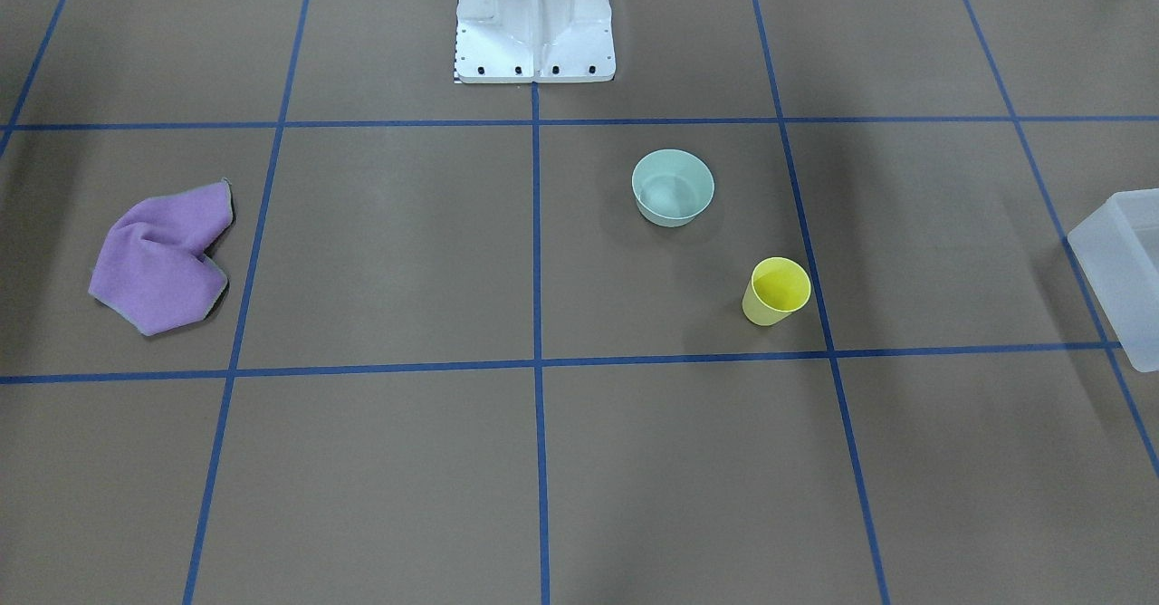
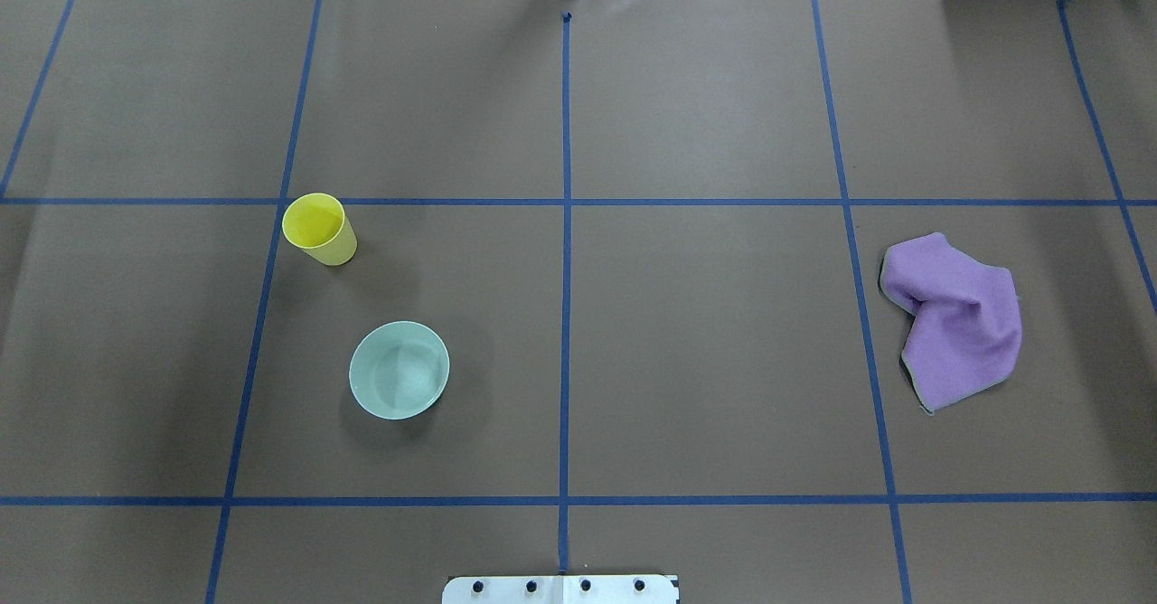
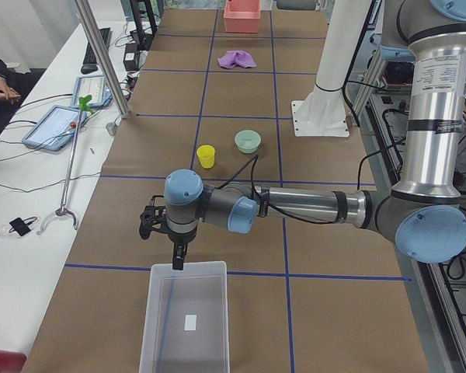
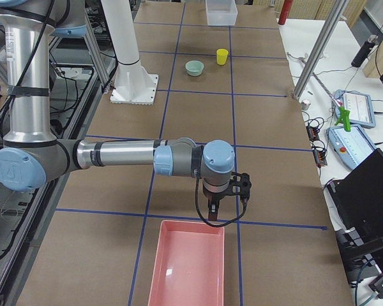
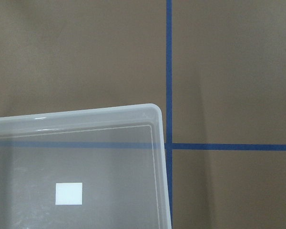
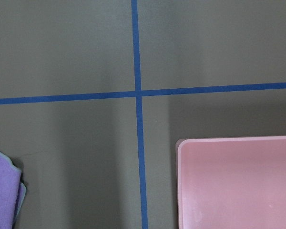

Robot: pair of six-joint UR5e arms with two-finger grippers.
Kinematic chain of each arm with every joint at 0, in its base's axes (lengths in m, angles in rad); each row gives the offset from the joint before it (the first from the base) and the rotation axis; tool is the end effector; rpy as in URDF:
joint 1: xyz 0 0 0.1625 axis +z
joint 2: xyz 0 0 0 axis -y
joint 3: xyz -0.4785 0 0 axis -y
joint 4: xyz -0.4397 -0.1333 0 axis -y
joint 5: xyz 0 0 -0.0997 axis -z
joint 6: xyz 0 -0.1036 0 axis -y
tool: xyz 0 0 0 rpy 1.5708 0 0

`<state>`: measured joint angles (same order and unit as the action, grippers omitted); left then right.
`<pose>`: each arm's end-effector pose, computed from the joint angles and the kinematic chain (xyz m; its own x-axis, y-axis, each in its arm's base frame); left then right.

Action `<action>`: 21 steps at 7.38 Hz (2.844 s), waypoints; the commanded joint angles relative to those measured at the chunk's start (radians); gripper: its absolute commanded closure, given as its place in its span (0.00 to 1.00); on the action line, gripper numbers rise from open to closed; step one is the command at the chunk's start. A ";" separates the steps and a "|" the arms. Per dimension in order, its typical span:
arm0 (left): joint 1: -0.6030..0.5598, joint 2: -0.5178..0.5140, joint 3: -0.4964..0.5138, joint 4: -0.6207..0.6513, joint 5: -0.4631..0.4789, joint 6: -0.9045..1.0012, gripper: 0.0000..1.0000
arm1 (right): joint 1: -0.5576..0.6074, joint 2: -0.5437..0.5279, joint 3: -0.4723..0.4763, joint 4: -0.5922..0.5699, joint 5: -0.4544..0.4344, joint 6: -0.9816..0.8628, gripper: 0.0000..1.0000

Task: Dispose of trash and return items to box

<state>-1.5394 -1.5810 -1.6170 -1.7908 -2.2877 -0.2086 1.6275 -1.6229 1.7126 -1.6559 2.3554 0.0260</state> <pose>-0.0476 -0.5629 0.6641 0.7379 -0.0006 -0.6749 0.1253 0.9827 0.1361 0.0891 -0.5088 0.6738 0.7050 0.0628 0.7064 -0.0750 0.9971 -0.0138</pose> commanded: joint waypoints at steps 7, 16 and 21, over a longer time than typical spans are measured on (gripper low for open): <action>0.001 0.036 0.000 0.001 0.004 0.000 0.01 | -0.001 0.000 0.001 -0.004 0.004 0.000 0.00; -0.001 0.033 -0.001 -0.018 -0.074 0.069 0.01 | -0.008 0.012 0.015 -0.002 0.018 -0.001 0.00; 0.083 -0.010 -0.148 -0.041 -0.137 -0.439 0.01 | -0.032 0.003 0.025 0.007 0.005 -0.018 0.00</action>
<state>-1.4916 -1.5819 -1.7088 -1.8182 -2.3869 -0.4963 1.6015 -1.6176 1.7356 -1.6492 2.3619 0.0070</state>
